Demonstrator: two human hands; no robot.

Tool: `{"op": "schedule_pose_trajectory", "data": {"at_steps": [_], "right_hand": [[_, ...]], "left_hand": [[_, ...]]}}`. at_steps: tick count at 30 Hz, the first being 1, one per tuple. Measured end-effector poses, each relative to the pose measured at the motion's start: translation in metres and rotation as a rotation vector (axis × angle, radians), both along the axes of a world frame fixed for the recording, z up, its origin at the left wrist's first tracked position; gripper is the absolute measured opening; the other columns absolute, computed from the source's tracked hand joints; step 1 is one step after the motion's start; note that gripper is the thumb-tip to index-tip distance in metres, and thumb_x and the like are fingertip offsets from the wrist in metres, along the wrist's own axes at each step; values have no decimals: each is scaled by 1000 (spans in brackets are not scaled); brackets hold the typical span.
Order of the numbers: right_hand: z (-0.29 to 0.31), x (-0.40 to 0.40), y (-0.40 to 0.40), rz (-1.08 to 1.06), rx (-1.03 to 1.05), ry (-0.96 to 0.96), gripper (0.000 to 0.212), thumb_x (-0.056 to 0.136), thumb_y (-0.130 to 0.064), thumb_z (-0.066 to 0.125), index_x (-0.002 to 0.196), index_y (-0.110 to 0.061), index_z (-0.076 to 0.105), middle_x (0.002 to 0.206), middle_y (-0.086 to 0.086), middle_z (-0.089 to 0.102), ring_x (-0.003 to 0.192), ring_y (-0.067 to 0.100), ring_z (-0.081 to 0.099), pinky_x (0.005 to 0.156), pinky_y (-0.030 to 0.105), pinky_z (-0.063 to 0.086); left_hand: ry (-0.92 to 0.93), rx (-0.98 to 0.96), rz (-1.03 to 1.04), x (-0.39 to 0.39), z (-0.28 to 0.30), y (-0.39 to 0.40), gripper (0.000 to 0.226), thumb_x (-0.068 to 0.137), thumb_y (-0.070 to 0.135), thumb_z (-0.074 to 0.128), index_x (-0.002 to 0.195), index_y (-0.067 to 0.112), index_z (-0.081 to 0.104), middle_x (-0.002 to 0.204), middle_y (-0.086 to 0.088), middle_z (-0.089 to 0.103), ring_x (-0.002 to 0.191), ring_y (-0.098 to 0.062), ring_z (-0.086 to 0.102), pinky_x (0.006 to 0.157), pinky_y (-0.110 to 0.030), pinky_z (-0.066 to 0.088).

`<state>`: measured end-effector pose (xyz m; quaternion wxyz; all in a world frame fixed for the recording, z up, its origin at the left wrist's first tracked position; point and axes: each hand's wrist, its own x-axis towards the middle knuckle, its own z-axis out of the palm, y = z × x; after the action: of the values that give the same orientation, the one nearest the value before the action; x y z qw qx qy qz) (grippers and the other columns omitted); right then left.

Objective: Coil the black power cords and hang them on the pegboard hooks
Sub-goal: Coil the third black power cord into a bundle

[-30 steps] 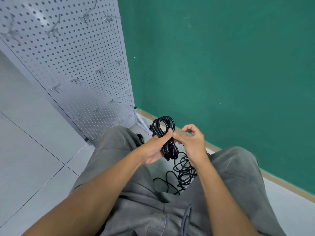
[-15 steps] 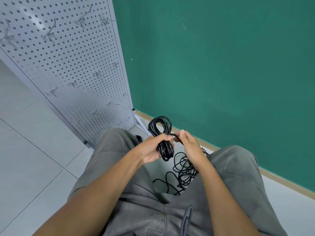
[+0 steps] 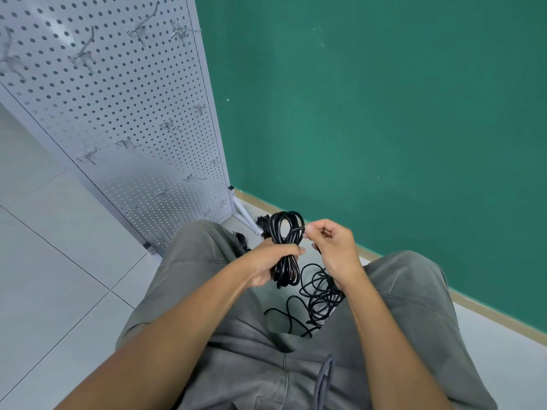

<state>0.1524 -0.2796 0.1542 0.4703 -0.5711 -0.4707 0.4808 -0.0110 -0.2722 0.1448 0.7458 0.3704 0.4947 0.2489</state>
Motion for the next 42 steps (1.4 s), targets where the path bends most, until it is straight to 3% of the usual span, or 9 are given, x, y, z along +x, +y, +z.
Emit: {"op": "schedule_pose_trajectory", "data": {"at_steps": [4, 8, 12, 17, 23, 27, 31, 35, 42], "right_hand": [[-6, -1, 3, -59, -11, -9, 5, 94, -18, 73, 94, -14, 73, 101, 7, 73, 92, 18, 66, 92, 41, 57], [-11, 2, 1, -34, 4, 31, 14, 98, -25, 67, 106, -24, 55, 107, 0, 70, 101, 19, 70, 97, 33, 51], [-26, 18, -2, 202, -68, -240, 17, 107, -24, 48, 115, -20, 63, 119, -7, 69, 116, 6, 60, 99, 25, 42], [-39, 24, -1, 103, -99, -411, 9, 99, -13, 64, 97, -21, 67, 96, -5, 72, 92, 8, 64, 86, 28, 48], [-20, 11, -2, -55, -68, -127, 12, 95, -7, 68, 86, -14, 71, 72, 2, 74, 63, 12, 59, 72, 29, 54], [-2, 0, -5, -34, -13, -44, 12, 95, -10, 68, 85, -7, 73, 74, 6, 75, 61, 15, 54, 67, 25, 51], [12, -10, -6, -50, -7, -12, 11, 94, -11, 70, 86, -6, 75, 73, 5, 75, 58, 12, 55, 64, 22, 52], [17, -15, -4, -115, -74, 80, 10, 91, -10, 74, 91, 0, 72, 73, 12, 76, 62, 15, 67, 67, 27, 57], [28, -16, -5, -221, -207, 177, 12, 88, -13, 79, 85, -4, 73, 80, 12, 72, 68, 17, 67, 61, 27, 61]], "left_hand": [[-132, -3, -46, -1, 1, -1, 17, 88, 24, 67, 74, 18, 61, 69, 0, 45, 63, -15, 44, 70, -31, 39], [-208, 11, -46, -7, 7, 2, 16, 93, 24, 63, 80, 16, 58, 71, 0, 38, 61, -14, 38, 65, -27, 43], [-262, 22, -8, -11, 10, 6, 16, 95, 19, 61, 81, 15, 55, 72, 0, 35, 60, -14, 35, 60, -24, 45], [-311, 10, 43, -15, 12, 9, 14, 97, 19, 58, 85, 13, 55, 72, 0, 35, 59, -14, 33, 57, -24, 43], [-231, 52, 109, -13, 13, 8, 26, 105, 33, 55, 87, 14, 57, 68, 3, 45, 59, -13, 45, 68, -26, 45], [-162, 102, 141, -11, 9, 7, 30, 104, 40, 56, 86, 16, 58, 70, 1, 47, 65, -15, 45, 54, -20, 45], [-166, 113, 185, -8, 3, 7, 26, 100, 42, 65, 97, 18, 73, 89, -11, 55, 92, -26, 52, 85, -34, 44], [-198, 144, 135, -1, 5, 3, 20, 105, 32, 59, 100, 18, 73, 80, 5, 64, 81, -11, 54, 82, -25, 47], [-199, 223, -17, 4, 11, -5, 39, 108, 32, 51, 139, 10, 61, 130, -12, 69, 119, -22, 66, 96, -35, 53]]}}
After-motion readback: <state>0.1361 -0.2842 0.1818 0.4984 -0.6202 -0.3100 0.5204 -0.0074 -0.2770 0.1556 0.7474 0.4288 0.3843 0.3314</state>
